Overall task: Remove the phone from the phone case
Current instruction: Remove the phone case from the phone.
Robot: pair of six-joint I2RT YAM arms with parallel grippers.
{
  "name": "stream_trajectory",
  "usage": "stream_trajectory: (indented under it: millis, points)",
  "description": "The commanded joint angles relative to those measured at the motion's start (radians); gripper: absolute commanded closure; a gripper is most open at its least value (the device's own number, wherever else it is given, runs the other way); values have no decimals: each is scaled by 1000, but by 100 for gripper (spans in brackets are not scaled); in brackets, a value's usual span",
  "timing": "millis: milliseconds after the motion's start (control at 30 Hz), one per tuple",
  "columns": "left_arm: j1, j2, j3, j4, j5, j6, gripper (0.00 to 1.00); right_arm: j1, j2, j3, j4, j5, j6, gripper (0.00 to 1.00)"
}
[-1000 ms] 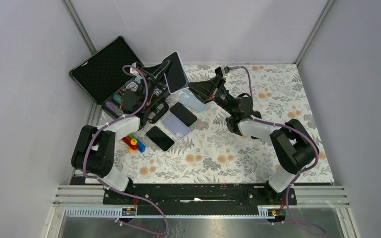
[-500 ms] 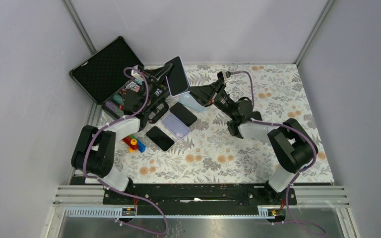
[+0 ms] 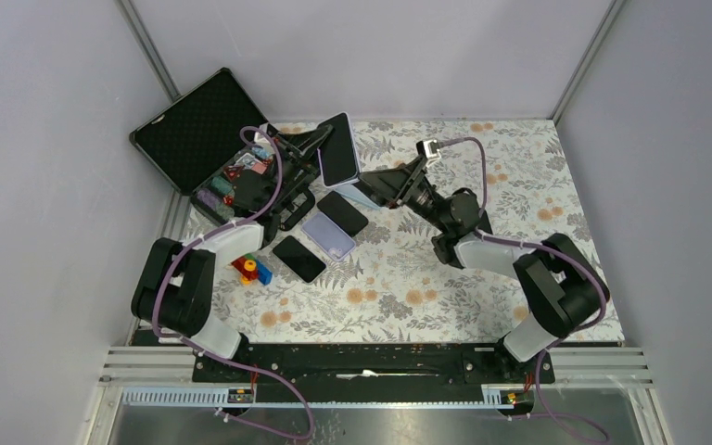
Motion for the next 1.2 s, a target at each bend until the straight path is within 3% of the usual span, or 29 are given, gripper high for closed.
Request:
stream_trajectory:
  millis: [0,300,433,600,700,867,1167]
  points:
    - [-7,-62,14,87,4,-19,100,-3,-101,-56,-11,-8,-178,15]
    - [-3,-74,2,51,-2,22,100,10,-193,-145,-34,14,-337,13]
    - [-3,-106,-2,-12,-3,92,100,92,-250,-123,-217,82,-486,14]
    - [-3,-176,-23,-136,-15,188,100,262,-316,-67,-447,340,-773,14]
    - [-4,-230,-37,-214,-38,234,100,287,-273,-63,-365,428,-801,15]
    - [-4,-304,-43,-301,-60,293,100,298,-196,-27,-263,434,-798,19]
    - [-6,-315,-47,-307,-74,315,100,340,-149,-14,-99,442,-877,19]
